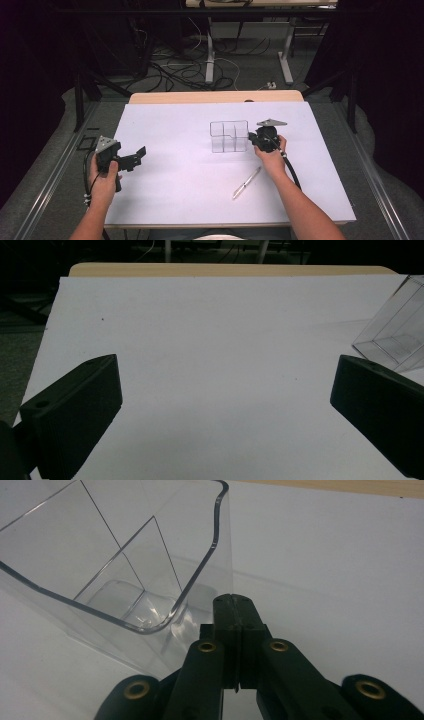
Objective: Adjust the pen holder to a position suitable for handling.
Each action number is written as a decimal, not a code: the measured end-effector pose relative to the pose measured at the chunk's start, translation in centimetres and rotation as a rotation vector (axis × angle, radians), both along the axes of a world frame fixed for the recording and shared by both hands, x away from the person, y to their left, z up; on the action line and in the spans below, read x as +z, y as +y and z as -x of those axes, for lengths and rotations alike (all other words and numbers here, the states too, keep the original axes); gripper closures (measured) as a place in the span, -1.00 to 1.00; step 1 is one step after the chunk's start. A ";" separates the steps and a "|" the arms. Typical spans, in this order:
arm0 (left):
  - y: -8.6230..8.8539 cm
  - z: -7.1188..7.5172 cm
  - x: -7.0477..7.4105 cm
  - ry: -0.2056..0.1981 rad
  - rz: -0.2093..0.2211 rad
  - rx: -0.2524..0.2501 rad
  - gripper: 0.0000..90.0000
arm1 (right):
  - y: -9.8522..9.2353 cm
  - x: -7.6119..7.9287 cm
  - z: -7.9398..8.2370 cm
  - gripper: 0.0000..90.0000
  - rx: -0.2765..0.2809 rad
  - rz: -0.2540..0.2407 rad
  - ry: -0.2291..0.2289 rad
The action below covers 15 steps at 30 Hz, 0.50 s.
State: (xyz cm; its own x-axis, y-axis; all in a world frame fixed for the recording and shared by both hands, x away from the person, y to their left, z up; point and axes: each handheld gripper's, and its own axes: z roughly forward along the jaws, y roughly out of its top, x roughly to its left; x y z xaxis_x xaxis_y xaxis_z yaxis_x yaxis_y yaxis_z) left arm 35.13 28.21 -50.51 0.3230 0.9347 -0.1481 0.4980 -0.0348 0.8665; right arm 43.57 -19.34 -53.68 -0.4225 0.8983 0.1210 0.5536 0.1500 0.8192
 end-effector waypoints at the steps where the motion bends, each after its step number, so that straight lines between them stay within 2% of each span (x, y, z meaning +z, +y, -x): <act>1: 0.0 0.0 0.0 0.000 0.000 0.000 -1.00 | 0.1 0.0 0.0 1.00 0.006 0.005 -0.002; 10: 0.1 0.0 0.0 0.003 0.003 0.002 -1.00 | 1.6 -0.1 0.5 1.00 -0.003 -0.010 0.031; 15: 0.1 0.0 0.0 0.005 0.004 0.004 -1.00 | 2.3 -0.1 0.6 1.00 -0.007 -0.005 0.029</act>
State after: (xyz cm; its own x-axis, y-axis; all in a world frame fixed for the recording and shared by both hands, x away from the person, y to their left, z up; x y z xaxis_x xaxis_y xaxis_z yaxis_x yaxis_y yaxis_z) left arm 35.15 28.35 -50.51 0.3187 0.9353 -0.1535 0.5022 -0.0293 0.8643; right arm 43.00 -17.01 -53.76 -0.4123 0.9006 0.1377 0.5779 0.1416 0.8037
